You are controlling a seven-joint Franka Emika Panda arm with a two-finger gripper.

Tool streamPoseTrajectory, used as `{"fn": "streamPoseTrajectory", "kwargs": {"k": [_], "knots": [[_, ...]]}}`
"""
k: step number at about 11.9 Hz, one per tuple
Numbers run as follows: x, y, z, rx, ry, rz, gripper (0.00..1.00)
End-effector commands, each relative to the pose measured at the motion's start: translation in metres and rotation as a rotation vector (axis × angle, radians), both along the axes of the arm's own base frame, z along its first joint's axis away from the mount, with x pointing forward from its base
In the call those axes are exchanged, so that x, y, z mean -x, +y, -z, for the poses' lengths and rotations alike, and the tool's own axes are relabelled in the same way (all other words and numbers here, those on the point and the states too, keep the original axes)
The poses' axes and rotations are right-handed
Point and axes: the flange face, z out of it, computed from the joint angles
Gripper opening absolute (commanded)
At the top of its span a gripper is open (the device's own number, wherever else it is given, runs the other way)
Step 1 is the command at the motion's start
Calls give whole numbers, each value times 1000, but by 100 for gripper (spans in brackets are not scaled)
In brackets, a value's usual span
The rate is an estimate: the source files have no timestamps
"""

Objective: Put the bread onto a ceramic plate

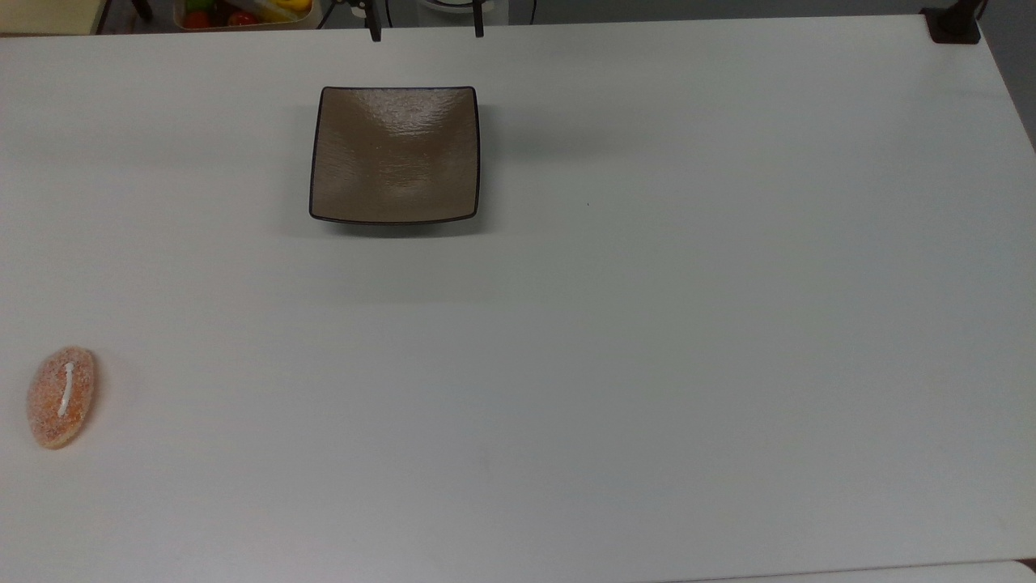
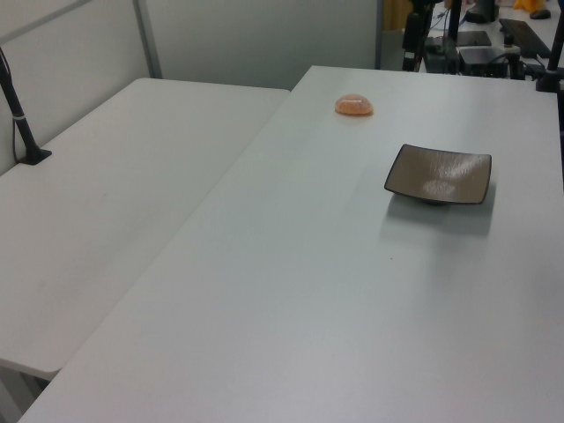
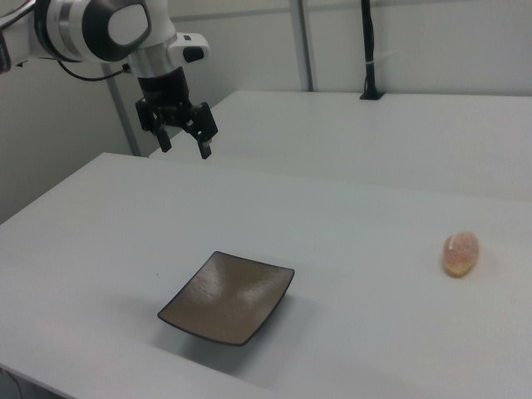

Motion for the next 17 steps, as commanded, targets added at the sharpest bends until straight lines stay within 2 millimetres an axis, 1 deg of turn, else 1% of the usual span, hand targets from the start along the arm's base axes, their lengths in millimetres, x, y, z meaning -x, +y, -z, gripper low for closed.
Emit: {"fn": "streamPoseTrajectory", "kwargs": {"k": [1,5,8,12,13,14,15,16,17], "knots": [[-5,-5,-3,-11,-19,31,100],[-4,-6,-2,-11,-13,32,100],[-2,-14,-9,-12,-23,46,100],[1,-12,-13,-13,-30,26,100],[-2,-18,-10,-13,-31,36,100],[-8,-31,-2,-10,-20,42,100],[-13,-37,4,1,-19,1,100],[-19,-39,8,10,-38,-12,100],[-28,-40,15,12,-56,-7,100]]}}
